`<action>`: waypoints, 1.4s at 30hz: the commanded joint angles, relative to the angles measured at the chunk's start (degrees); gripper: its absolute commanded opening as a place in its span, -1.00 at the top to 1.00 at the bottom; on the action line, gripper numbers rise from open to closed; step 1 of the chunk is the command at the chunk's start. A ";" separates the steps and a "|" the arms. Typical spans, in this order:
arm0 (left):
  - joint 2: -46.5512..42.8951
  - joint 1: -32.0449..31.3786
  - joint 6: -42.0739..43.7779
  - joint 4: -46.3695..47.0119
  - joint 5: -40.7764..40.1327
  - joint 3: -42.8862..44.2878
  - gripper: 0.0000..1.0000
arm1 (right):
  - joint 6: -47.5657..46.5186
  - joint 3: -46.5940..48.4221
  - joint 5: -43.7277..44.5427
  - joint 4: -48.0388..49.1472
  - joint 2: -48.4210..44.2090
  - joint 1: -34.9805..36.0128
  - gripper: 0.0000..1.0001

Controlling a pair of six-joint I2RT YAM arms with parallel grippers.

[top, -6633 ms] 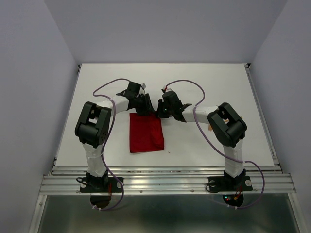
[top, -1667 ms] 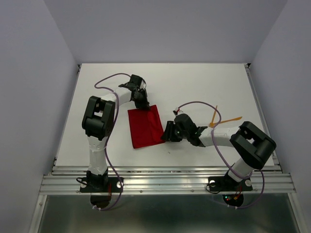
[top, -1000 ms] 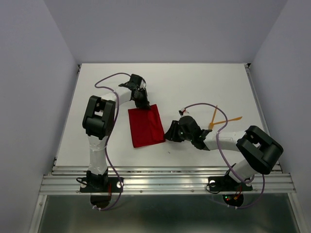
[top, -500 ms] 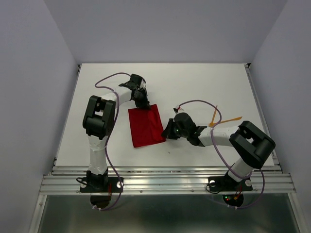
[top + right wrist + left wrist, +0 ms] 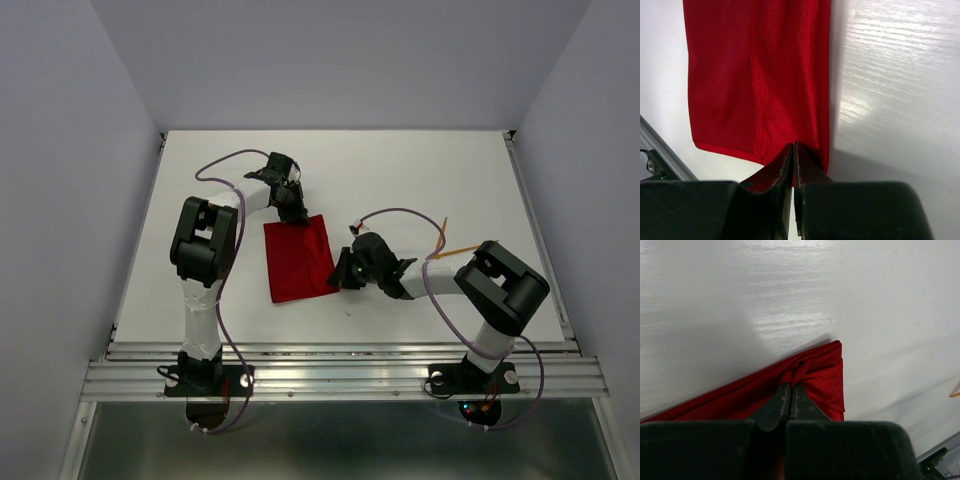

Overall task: Fold the napkin into a case and place the utensils inside
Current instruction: Smooth out the 2/3-rectangle-folded napkin at the center of the board.

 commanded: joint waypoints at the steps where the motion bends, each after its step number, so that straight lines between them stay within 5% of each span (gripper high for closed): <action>1: -0.20 0.56 1.12 -0.92 -1.73 0.93 0.98 | -0.15 0.78 -0.92 2.18 1.61 0.47 0.83; 10: -5.65 0.48 1.56 -3.81 -6.12 2.94 -0.11 | 0.65 0.34 -0.75 2.35 3.01 0.47 0.88; 13: -7.50 0.48 2.08 -5.13 -8.06 3.82 -0.31 | 0.65 0.43 -0.75 2.27 3.37 0.47 0.89; 19: -10.92 0.48 1.74 -5.84 -11.22 1.72 -0.36 | 0.39 0.69 -0.48 1.83 3.28 0.47 0.90; 23: -14.09 0.13 0.16 -3.56 -10.52 -3.37 -0.21 | 0.30 0.69 -0.22 1.65 3.02 0.47 0.90; 27: -17.78 -0.75 -1.87 1.62 -8.07 -9.60 0.41 | 0.30 0.86 -0.22 1.48 3.02 0.47 0.90; 31: -16.92 -2.33 -2.22 3.91 -4.72 -8.75 0.81 | 0.21 1.04 -0.31 1.39 3.28 0.47 0.90; 42: -5.85 -4.62 -1.34 1.82 -4.10 1.79 1.00 | 0.03 0.87 0.40 0.95 2.49 0.47 0.90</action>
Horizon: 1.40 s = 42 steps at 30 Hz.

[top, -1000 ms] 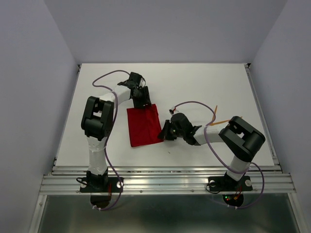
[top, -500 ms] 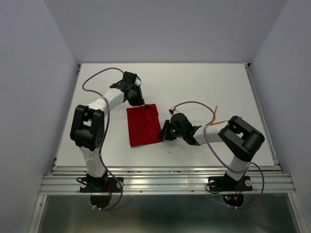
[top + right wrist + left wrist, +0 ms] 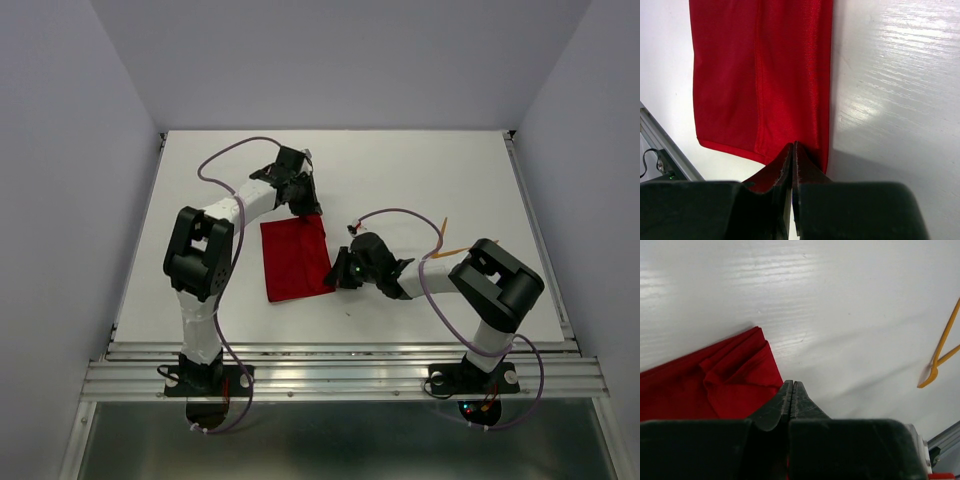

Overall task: Fold the napkin into a case and place the utensils inside
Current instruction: Smooth out the 2/3-rectangle-folded napkin at the center of the board.

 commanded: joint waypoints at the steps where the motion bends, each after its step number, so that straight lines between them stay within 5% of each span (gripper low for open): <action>1: 4.52 0.56 1.13 -2.17 -0.80 5.47 1.00 | -1.04 0.58 1.95 -2.42 0.32 0.47 0.90; 22: 11.39 2.05 4.99 -4.29 -5.03 7.86 1.00 | -1.56 0.93 1.68 -2.60 -3.00 0.47 0.87; 28: 11.56 2.14 5.35 -3.76 -3.88 7.41 1.00 | -2.35 2.95 -0.86 -1.45 -4.07 -4.70 0.85; 42: 12.79 2.32 5.52 -4.11 -2.83 7.86 1.00 | -3.59 6.38 -6.93 2.24 5.51 -6.56 0.87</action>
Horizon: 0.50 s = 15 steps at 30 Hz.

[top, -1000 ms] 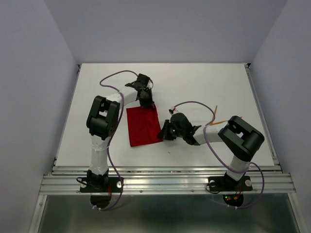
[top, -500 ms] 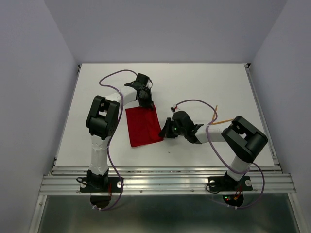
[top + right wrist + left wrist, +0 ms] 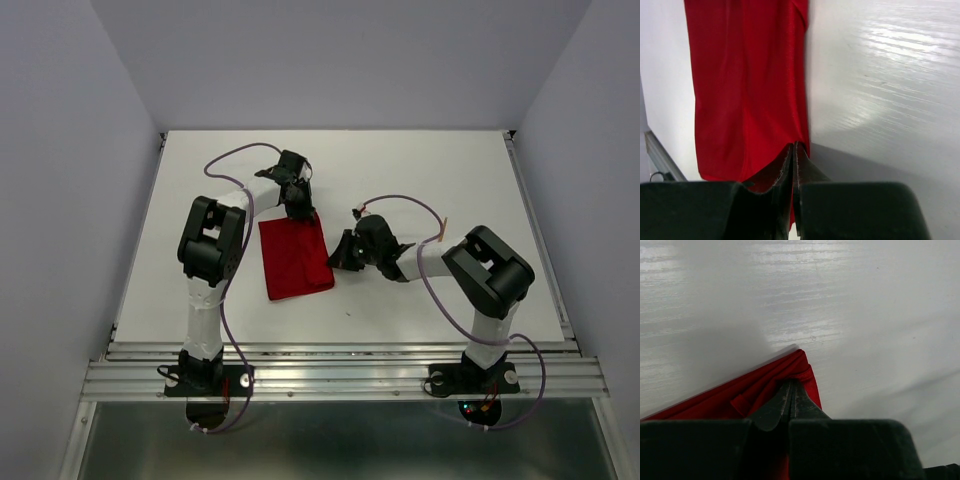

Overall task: Fold the napkin into a case and place the utensils inside
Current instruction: Smooth out the 2/3-rectangle-folded napkin at the center of the board.

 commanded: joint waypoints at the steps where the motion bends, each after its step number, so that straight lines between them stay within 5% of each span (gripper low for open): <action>1: 1.62 0.31 1.61 -0.96 -0.71 1.38 1.00 | -0.85 0.22 -1.99 2.79 1.46 0.22 0.87; 15: 1.45 0.39 1.44 -0.88 -0.27 0.77 1.00 | -4.37 6.98 1.79 -0.82 -1.44 -0.31 0.88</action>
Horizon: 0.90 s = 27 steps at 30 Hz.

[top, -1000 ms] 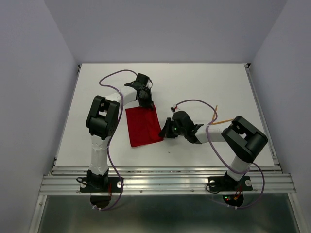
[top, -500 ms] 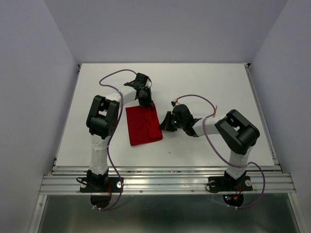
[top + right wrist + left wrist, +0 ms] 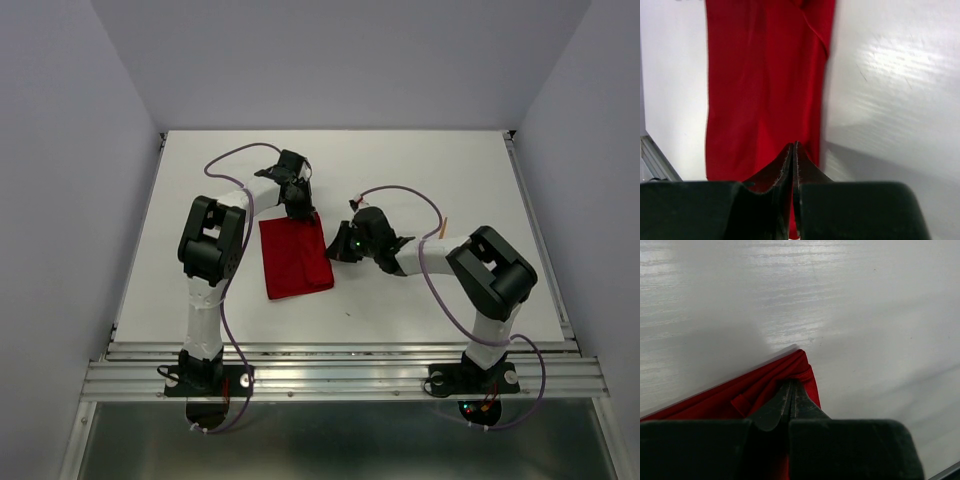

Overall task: Fold the napkin into a case and place the utensils inside
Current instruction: Smooth out the 2/3-rectangle-folded napkin at the center of the board.

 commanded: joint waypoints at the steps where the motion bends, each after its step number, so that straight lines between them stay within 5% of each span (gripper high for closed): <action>1: 0.93 0.37 1.50 -0.99 -1.12 0.36 1.00 | -1.97 5.65 1.90 0.67 -0.91 -0.90 0.88; 14: 1.10 0.37 1.68 -0.81 -0.33 0.44 1.00 | -1.26 10.67 -1.35 0.93 10.26 -1.96 0.89; 27: 1.63 0.46 1.33 -1.07 -0.33 0.79 1.00 | -1.35 0.39 -4.60 3.21 -1.61 -1.96 0.89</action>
